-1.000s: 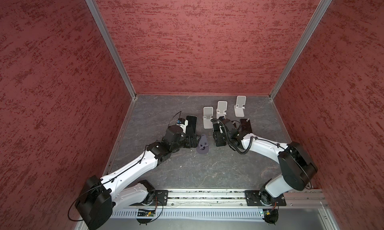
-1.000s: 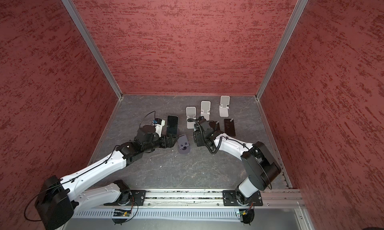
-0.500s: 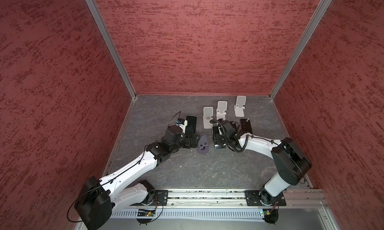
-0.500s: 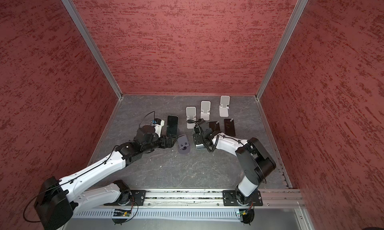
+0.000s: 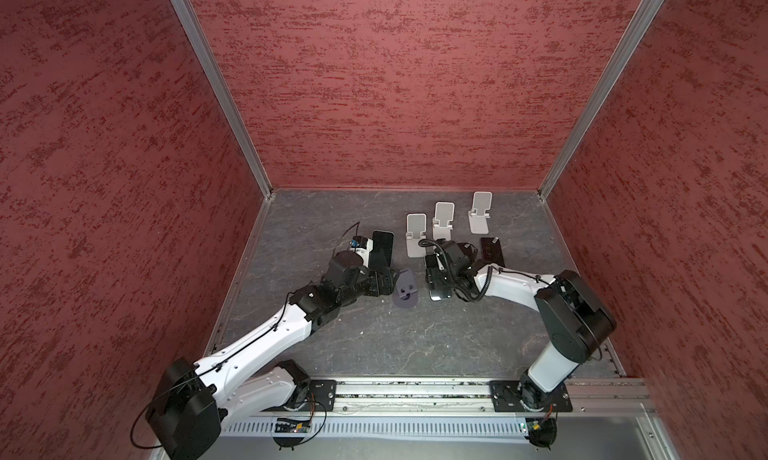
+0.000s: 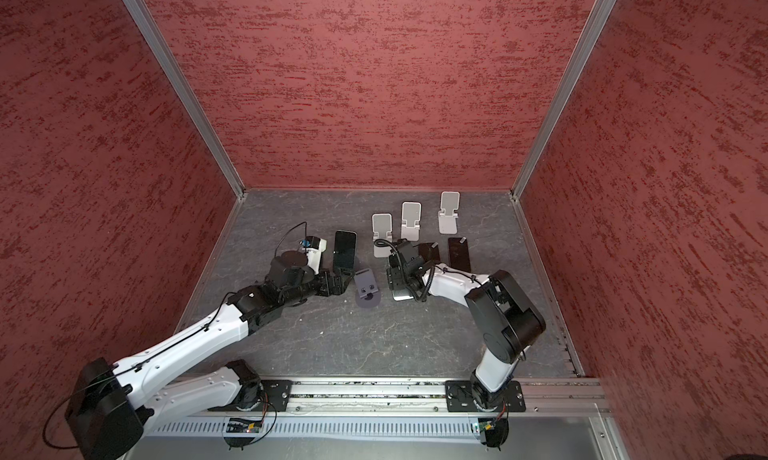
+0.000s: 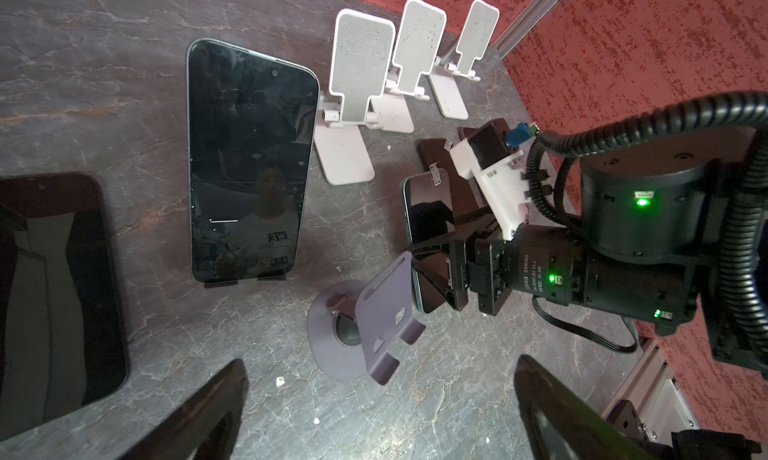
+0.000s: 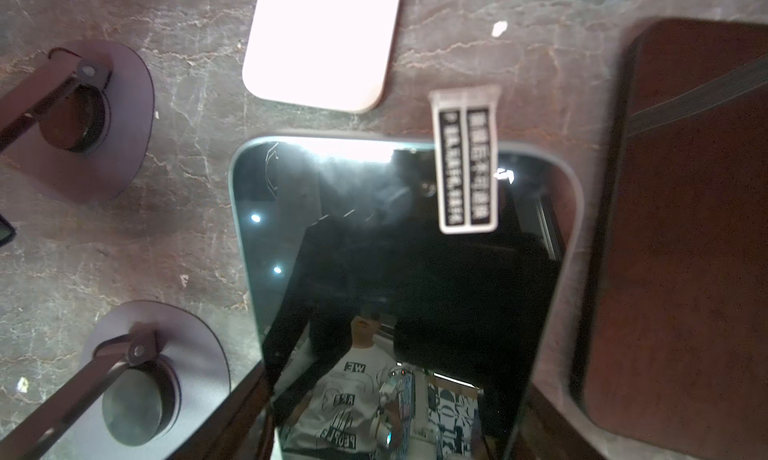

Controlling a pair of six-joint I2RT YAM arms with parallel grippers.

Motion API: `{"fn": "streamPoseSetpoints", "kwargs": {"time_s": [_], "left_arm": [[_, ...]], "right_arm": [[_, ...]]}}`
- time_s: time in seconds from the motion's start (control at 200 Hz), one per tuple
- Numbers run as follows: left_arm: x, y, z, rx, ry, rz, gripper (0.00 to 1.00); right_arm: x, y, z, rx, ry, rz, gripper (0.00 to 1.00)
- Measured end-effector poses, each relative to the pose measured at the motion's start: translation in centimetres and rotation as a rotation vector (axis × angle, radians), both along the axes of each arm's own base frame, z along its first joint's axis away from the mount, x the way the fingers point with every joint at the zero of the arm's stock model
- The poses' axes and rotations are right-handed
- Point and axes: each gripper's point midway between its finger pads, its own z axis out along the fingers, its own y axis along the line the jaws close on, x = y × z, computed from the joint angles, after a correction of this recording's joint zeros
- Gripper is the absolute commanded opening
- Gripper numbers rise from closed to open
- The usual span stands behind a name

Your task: Remove the phone from the phone stand

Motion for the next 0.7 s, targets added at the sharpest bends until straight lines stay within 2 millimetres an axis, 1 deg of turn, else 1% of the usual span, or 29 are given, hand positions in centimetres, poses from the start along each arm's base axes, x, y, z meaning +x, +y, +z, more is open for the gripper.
{"fn": "streamPoseSetpoints", "kwargs": {"time_s": [0.145,0.416,0.701], "left_arm": [[-0.03,0.05,0.1,-0.001,-0.002,0.001,0.99],[-0.27,0.29,-0.38,0.006,0.005,0.003,0.99],[-0.35,0.39,-0.18,0.002,-0.001,0.005,0.99]], "right_arm": [[0.03,-0.08,-0.25,-0.001,0.007,-0.002,0.67],[0.28,0.02,-0.35,-0.01,0.023,-0.003,0.67],[0.42,0.11,-0.77,-0.037,0.071,-0.001,0.67]]}}
